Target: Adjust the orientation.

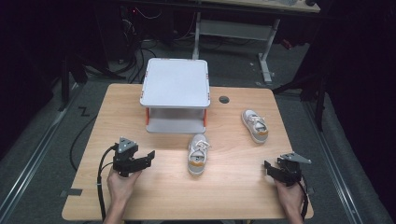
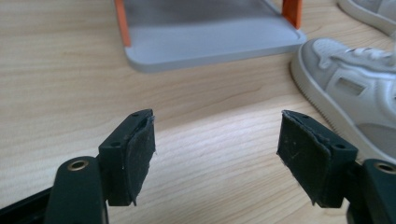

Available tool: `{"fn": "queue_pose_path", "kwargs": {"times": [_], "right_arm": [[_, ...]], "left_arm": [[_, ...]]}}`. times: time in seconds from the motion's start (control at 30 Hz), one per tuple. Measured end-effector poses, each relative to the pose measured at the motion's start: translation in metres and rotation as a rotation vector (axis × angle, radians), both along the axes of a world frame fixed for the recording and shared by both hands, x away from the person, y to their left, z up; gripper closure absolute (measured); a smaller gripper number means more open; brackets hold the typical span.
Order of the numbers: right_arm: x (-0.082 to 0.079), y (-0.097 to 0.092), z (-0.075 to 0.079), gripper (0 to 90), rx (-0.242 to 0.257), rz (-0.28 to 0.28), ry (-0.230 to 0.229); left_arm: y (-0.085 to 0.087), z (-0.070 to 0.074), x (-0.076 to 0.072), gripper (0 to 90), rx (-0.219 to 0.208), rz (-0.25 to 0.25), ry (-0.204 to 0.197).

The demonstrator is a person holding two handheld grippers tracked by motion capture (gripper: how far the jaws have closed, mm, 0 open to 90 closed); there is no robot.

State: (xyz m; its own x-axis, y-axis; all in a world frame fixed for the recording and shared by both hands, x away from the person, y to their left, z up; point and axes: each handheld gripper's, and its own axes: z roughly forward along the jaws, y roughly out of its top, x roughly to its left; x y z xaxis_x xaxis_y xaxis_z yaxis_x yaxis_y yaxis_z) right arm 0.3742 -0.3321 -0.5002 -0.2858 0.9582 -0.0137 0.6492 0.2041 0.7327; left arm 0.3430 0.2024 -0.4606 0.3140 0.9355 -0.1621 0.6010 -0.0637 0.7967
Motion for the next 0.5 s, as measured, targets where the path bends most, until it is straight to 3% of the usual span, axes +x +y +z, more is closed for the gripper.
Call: {"fn": "queue_pose_path", "kwargs": {"times": [0.3, 0.5], "right_arm": [[0.0, 0.0, 0.002, 46.3, -0.003, 0.018, 0.011], [0.001, -0.001, 0.009, 48.3, 0.07, 0.066, 0.033]], "left_arm": [[0.008, -0.017, 0.003, 28.4, 0.015, 0.032, 0.018], [0.008, -0.029, 0.008, 29.6, 0.019, 0.055, 0.04]]}}
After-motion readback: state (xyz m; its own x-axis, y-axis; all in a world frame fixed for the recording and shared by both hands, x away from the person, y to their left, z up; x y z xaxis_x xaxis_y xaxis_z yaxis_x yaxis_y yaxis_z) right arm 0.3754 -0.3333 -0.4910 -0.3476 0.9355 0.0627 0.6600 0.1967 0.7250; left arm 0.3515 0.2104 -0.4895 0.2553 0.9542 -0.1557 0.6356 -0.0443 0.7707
